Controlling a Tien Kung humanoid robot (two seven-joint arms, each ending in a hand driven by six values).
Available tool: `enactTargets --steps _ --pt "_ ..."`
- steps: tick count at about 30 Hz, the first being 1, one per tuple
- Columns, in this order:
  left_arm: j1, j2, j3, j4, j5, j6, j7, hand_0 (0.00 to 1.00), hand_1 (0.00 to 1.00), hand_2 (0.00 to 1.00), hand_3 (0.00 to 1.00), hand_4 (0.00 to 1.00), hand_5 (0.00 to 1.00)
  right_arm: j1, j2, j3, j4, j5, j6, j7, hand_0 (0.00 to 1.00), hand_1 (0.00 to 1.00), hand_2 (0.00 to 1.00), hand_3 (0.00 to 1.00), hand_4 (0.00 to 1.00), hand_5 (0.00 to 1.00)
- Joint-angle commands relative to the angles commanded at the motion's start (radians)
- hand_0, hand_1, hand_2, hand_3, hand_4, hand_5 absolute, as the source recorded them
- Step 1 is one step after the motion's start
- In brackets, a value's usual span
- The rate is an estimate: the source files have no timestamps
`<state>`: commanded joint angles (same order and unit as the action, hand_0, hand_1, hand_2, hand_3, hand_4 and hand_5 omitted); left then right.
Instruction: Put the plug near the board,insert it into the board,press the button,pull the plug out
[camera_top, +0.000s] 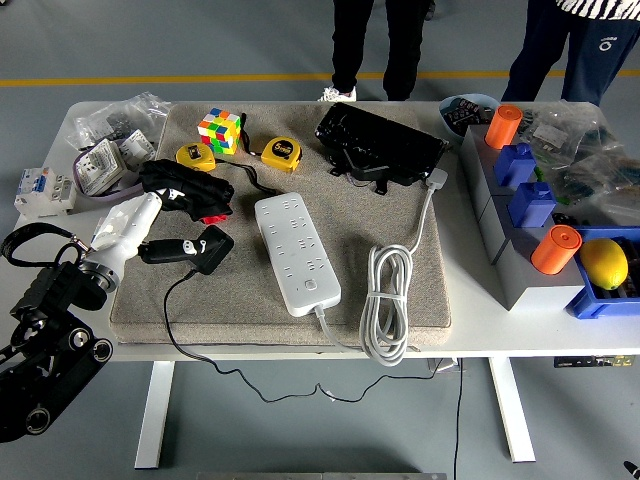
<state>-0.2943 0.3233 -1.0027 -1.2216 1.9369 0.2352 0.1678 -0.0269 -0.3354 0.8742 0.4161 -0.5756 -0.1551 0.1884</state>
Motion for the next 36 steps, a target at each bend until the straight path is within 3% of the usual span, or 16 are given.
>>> enactTargets --steps 19,20,25,26,31,32,36 --pt "-0.023 -0.037 0.048 0.058 0.044 -0.013 0.026 0.653 0.673 0.679 0.727 0.998 0.635 -0.001 0.004 0.01 0.003 -0.005 -0.001 0.001 0.602 0.617 0.611 0.549 0.96 0.411" --pt "-0.026 -0.039 0.052 0.063 0.045 -0.012 0.026 0.605 0.645 0.646 0.714 0.998 0.63 -0.001 0.005 0.011 0.002 -0.005 -0.001 0.001 0.603 0.616 0.611 0.548 0.961 0.41" --pt "-0.037 -0.048 0.067 0.09 0.046 0.011 -0.006 0.605 0.645 0.646 0.714 0.998 0.63 -0.002 0.006 0.015 0.002 -0.006 -0.002 0.001 0.603 0.616 0.611 0.548 0.961 0.41" --pt "-0.039 -0.05 0.068 0.095 0.043 0.014 -0.008 0.517 0.593 0.6 0.694 0.998 0.593 -0.001 0.006 0.016 0.002 -0.006 -0.001 0.001 0.602 0.616 0.611 0.548 0.961 0.41" --pt "-0.044 -0.059 0.077 0.112 0.04 0.022 -0.007 0.517 0.593 0.6 0.694 0.998 0.593 0.0 0.006 0.015 0.003 -0.006 -0.001 0.001 0.602 0.616 0.611 0.548 0.961 0.41" --pt "-0.045 -0.06 0.079 0.115 0.04 0.024 -0.007 0.41 0.539 0.567 0.679 0.998 0.538 0.0 0.006 0.014 0.002 -0.006 -0.001 0.001 0.603 0.615 0.611 0.548 0.96 0.409" --pt "-0.049 -0.062 0.081 0.127 0.041 0.033 -0.011 0.41 0.539 0.567 0.679 0.998 0.538 -0.001 0.006 0.013 0.003 -0.006 -0.002 0.001 0.603 0.615 0.611 0.548 0.96 0.409"
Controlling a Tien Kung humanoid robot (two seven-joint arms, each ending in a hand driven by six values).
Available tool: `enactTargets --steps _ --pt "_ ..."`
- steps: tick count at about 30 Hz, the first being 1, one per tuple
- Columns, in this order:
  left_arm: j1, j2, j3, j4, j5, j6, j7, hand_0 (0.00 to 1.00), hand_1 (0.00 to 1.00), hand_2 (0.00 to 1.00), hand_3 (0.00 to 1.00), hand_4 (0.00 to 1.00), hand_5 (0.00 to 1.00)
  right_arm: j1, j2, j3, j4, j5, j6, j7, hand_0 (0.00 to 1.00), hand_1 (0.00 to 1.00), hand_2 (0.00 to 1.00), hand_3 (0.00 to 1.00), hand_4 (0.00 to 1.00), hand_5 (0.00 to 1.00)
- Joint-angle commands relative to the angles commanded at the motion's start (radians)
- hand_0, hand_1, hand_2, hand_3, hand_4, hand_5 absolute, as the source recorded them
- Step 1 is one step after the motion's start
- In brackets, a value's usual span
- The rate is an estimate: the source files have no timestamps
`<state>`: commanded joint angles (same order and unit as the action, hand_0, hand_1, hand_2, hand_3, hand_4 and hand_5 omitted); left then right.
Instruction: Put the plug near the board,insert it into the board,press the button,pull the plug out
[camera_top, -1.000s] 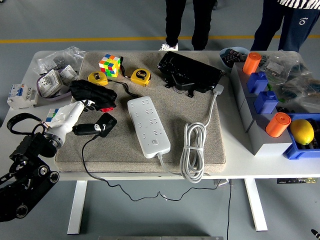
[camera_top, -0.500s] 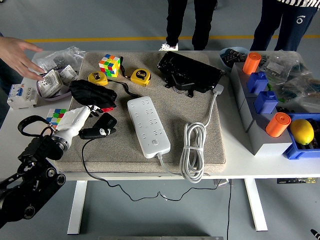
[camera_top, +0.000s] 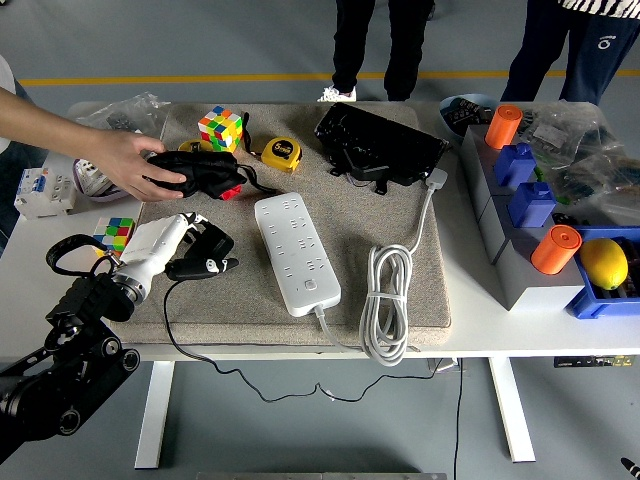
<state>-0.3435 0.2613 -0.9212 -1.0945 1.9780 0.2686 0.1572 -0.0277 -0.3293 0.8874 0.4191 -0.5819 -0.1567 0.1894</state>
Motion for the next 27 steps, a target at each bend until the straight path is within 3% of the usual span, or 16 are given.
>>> enactTargets --steps 1,2,7,8,27 --pt "-0.001 0.0 0.0 0.003 0.001 0.005 -0.002 0.41 0.539 0.567 0.679 0.998 0.538 0.0 0.0 -0.001 0.0 0.0 0.0 0.0 0.603 0.615 0.611 0.548 0.96 0.409" --pt "-0.003 -0.001 0.0 0.006 0.003 0.01 -0.002 0.362 0.493 0.515 0.618 0.998 0.382 0.001 -0.001 -0.001 0.0 -0.001 0.0 0.0 0.603 0.617 0.611 0.548 0.96 0.408" --pt "-0.013 -0.001 0.0 0.019 0.013 0.017 0.002 0.362 0.493 0.515 0.618 0.998 0.382 0.002 -0.001 0.001 0.0 -0.001 -0.001 0.0 0.603 0.617 0.611 0.548 0.96 0.408" --pt "-0.014 -0.001 0.0 0.021 0.014 0.017 0.003 0.335 0.466 0.505 0.575 0.998 0.314 0.003 -0.001 0.001 0.0 -0.001 -0.001 0.0 0.602 0.617 0.611 0.548 0.959 0.408" --pt "-0.027 -0.012 0.016 0.046 -0.038 0.053 -0.035 0.306 0.425 0.456 0.534 0.984 0.251 0.003 0.001 -0.001 0.001 -0.003 -0.002 0.0 0.601 0.617 0.61 0.548 0.956 0.406"
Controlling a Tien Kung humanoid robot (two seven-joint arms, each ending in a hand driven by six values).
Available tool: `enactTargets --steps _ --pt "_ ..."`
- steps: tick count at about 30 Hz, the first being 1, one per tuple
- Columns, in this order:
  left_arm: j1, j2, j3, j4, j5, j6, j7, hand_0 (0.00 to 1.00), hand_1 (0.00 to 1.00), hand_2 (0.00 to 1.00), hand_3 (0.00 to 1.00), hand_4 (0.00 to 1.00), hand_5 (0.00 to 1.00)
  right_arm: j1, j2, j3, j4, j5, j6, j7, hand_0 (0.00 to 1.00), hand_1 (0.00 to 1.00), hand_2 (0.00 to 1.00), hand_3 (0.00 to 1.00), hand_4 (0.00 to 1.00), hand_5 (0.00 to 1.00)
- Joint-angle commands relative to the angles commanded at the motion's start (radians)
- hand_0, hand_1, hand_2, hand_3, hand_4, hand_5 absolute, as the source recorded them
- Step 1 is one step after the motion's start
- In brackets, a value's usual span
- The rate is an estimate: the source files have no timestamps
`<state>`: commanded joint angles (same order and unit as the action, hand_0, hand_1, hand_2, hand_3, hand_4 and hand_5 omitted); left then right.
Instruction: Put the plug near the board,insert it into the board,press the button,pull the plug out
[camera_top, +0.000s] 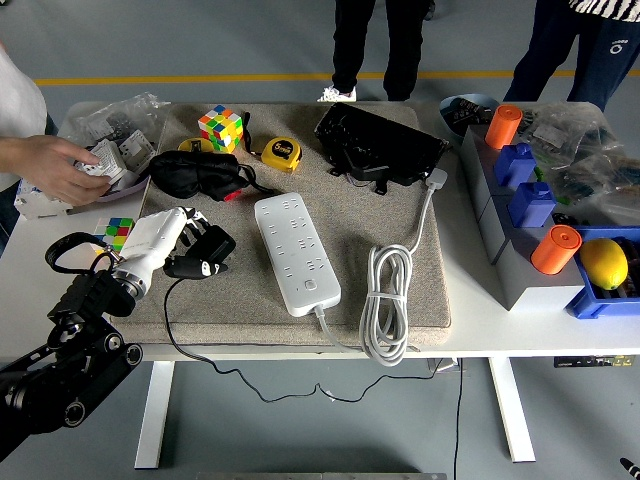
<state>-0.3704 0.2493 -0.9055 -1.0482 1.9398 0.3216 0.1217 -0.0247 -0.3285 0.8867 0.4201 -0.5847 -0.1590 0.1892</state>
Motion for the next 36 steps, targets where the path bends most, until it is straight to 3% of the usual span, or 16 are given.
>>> enactTargets --steps 4,5,17,24,36 --pt "-0.002 -0.003 0.005 0.007 -0.015 0.008 -0.004 0.306 0.425 0.456 0.534 0.984 0.251 0.0 0.0 0.001 0.0 -0.001 -0.001 0.0 0.601 0.617 0.61 0.548 0.956 0.406" --pt "-0.002 -0.003 0.006 0.008 -0.019 0.01 -0.005 0.294 0.377 0.424 0.539 0.823 0.015 0.0 0.0 0.001 0.0 -0.001 -0.001 0.0 0.6 0.617 0.609 0.548 0.956 0.405" --pt "-0.006 0.003 0.006 0.0 -0.057 0.018 -0.032 0.288 0.358 0.403 0.541 0.816 0.002 0.0 -0.001 -0.003 0.001 -0.001 -0.003 0.001 0.601 0.615 0.607 0.547 0.951 0.406" --pt "-0.018 0.024 0.032 -0.02 -0.116 0.019 -0.101 0.286 0.355 0.398 0.541 0.816 0.002 0.001 0.0 -0.003 0.002 -0.001 -0.004 0.002 0.6 0.614 0.607 0.547 0.95 0.404" --pt "-0.09 0.088 0.164 -0.081 -0.284 0.012 -0.264 0.275 0.35 0.392 0.537 0.818 0.002 0.001 -0.007 -0.012 0.003 0.001 -0.002 0.002 0.601 0.615 0.605 0.548 0.945 0.396"
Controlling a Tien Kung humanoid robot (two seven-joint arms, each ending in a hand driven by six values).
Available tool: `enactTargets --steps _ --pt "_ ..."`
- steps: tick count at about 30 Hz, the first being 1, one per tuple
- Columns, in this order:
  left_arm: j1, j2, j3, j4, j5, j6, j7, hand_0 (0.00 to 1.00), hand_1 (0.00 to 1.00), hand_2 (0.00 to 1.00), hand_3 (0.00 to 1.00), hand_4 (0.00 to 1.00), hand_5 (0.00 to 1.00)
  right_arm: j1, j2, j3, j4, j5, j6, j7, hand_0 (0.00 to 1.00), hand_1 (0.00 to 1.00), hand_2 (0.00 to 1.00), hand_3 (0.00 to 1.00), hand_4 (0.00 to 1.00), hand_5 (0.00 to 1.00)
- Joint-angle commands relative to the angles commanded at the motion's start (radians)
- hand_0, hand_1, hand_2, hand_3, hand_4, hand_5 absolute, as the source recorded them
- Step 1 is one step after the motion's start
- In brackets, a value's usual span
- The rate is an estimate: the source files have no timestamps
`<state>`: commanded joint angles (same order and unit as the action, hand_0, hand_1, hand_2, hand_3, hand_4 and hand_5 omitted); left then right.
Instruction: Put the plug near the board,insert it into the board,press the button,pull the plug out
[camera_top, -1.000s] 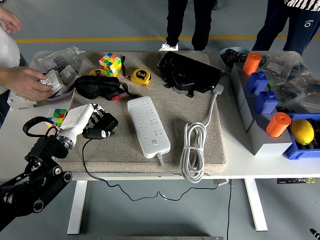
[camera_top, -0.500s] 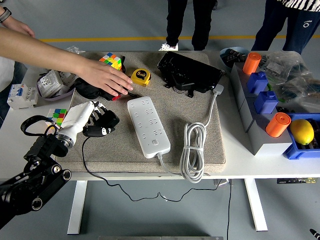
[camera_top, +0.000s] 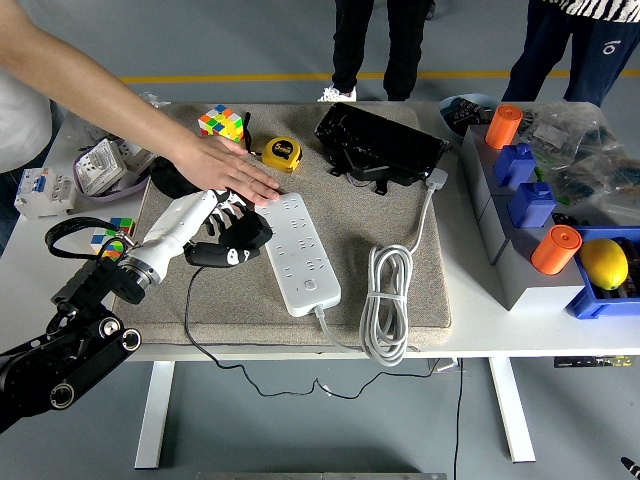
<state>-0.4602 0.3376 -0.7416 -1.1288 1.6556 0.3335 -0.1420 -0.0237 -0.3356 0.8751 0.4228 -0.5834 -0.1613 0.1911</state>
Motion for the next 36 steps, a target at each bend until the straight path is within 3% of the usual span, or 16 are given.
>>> enactTargets --steps 7,17,24,36 --pt "-0.058 0.007 0.076 0.006 -0.018 -0.02 -0.015 0.274 0.348 0.391 0.538 0.822 0.002 0.001 -0.001 -0.001 0.001 0.002 0.002 0.001 0.602 0.615 0.604 0.548 0.944 0.394" --pt "-0.119 -0.027 0.14 0.064 0.013 -0.041 0.013 0.279 0.346 0.392 0.538 0.821 0.002 -0.002 0.0 0.001 0.0 0.003 0.004 0.002 0.603 0.615 0.604 0.549 0.943 0.391" --pt "-0.142 -0.047 0.15 0.11 0.024 -0.041 0.021 0.279 0.347 0.393 0.538 0.823 0.002 -0.001 0.001 0.003 0.001 0.003 0.005 0.002 0.604 0.615 0.604 0.549 0.944 0.388" --pt "-0.145 -0.041 0.155 0.146 0.025 -0.048 0.02 0.278 0.347 0.394 0.538 0.826 0.002 -0.002 0.002 0.007 0.001 0.002 0.005 0.003 0.603 0.615 0.604 0.549 0.945 0.387"
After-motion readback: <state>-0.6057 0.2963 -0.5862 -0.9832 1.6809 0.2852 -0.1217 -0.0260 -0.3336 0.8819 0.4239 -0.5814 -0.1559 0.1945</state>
